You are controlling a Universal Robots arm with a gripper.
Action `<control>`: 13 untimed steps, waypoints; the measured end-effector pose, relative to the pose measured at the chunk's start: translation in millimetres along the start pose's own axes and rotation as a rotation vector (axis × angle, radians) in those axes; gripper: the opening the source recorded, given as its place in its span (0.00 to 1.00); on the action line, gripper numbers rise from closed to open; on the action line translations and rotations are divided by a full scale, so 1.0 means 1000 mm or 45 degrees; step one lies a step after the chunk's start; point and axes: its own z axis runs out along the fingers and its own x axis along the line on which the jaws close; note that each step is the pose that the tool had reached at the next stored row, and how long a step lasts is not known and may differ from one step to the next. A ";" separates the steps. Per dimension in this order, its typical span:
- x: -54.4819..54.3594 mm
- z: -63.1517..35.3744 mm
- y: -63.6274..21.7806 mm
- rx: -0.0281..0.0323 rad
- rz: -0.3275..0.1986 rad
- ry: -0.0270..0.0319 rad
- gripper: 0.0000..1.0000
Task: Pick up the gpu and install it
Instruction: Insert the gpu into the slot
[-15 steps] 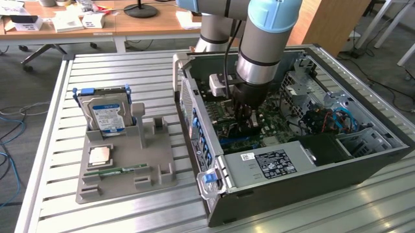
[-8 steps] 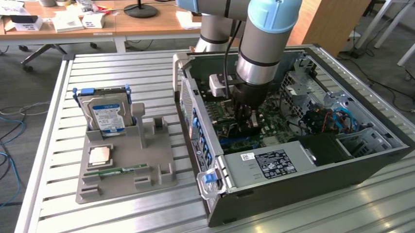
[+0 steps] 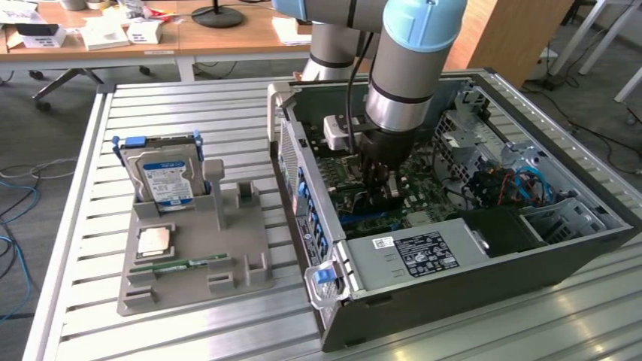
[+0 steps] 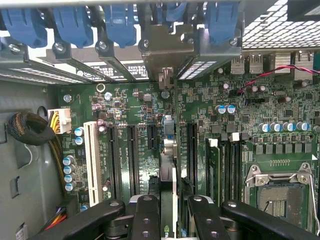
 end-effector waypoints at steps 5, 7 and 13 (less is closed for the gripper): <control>0.000 0.0004 0.0000 0.0000 0.000 0.0001 0.26; 0.000 0.0006 0.0001 -0.0001 0.000 0.0002 0.26; 0.000 0.0007 0.0001 0.0001 0.000 0.0000 0.26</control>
